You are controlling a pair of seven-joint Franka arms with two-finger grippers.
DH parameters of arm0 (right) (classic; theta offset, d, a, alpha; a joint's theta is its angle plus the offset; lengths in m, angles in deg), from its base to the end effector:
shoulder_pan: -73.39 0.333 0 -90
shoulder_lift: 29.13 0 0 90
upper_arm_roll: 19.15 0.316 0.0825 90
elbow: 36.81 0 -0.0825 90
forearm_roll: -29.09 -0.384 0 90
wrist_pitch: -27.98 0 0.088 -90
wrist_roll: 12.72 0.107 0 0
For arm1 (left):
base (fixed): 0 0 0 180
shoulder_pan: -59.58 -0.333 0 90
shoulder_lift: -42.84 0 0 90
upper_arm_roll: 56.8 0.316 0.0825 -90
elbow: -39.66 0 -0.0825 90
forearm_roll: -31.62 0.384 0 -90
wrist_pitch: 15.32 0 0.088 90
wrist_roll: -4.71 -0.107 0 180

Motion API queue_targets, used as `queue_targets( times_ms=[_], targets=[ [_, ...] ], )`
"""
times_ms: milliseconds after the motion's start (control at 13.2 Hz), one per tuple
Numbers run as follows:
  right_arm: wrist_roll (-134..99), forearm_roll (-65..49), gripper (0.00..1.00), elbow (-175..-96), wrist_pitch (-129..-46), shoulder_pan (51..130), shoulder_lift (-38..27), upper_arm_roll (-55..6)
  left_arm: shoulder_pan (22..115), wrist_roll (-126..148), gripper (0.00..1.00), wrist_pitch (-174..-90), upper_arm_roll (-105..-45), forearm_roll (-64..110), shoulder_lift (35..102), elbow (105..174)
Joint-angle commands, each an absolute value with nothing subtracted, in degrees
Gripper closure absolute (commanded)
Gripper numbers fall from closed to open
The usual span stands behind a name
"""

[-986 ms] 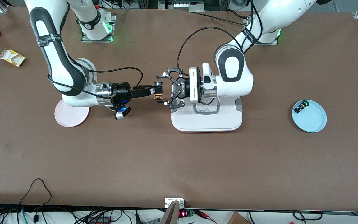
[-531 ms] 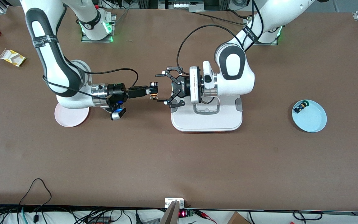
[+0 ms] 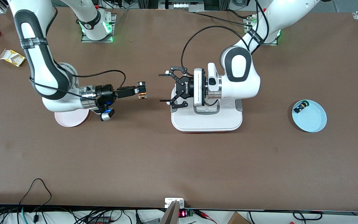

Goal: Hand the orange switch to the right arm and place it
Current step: 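Open the left gripper and withdraw while the right gripper carries switch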

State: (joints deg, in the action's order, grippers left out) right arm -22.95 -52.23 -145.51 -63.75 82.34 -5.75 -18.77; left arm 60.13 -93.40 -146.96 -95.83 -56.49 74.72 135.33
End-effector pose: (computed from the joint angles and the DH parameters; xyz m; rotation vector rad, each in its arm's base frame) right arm 0.5740 0.1985 0.3217 -1.7151 0.2741 0.5940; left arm 0.5690 -0.4056 0.3841 1.4686 -0.9241 0.8075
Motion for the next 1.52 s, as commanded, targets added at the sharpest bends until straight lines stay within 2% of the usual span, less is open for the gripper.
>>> queue_targets(
  times_ms=[0, 607, 910, 1214, 1441],
  targets=[
    [-25.46, -44.41, 0.72, -145.97, -60.98, 78.24, -6.80, -18.28, 56.52, -86.28, 0.00, -142.43, -96.17, -50.06, 72.64, 135.20],
    [-41.37, -10.15, 0.79, -141.40, -61.76, 76.91, -7.42, -18.36, 49.04, -49.21, 0.00, -127.84, -95.74, -18.69, 67.19, 134.49],
    [-49.26, 5.77, 0.79, -141.49, -68.15, 76.91, -7.68, -18.36, 43.86, -31.20, 0.00, -115.19, -95.56, -4.72, 65.43, 133.01],
    [-58.66, 20.35, 0.79, -141.66, -74.14, 76.73, -7.51, -18.36, 41.48, -7.54, 0.00, -94.02, -96.00, 17.84, 63.58, 125.45],
    [-64.31, 28.98, 0.79, -142.02, -76.17, 75.25, -7.59, -18.36, 41.30, -1.47, 0.00, -91.61, -95.82, 30.85, 62.70, 124.65]
  ],
)
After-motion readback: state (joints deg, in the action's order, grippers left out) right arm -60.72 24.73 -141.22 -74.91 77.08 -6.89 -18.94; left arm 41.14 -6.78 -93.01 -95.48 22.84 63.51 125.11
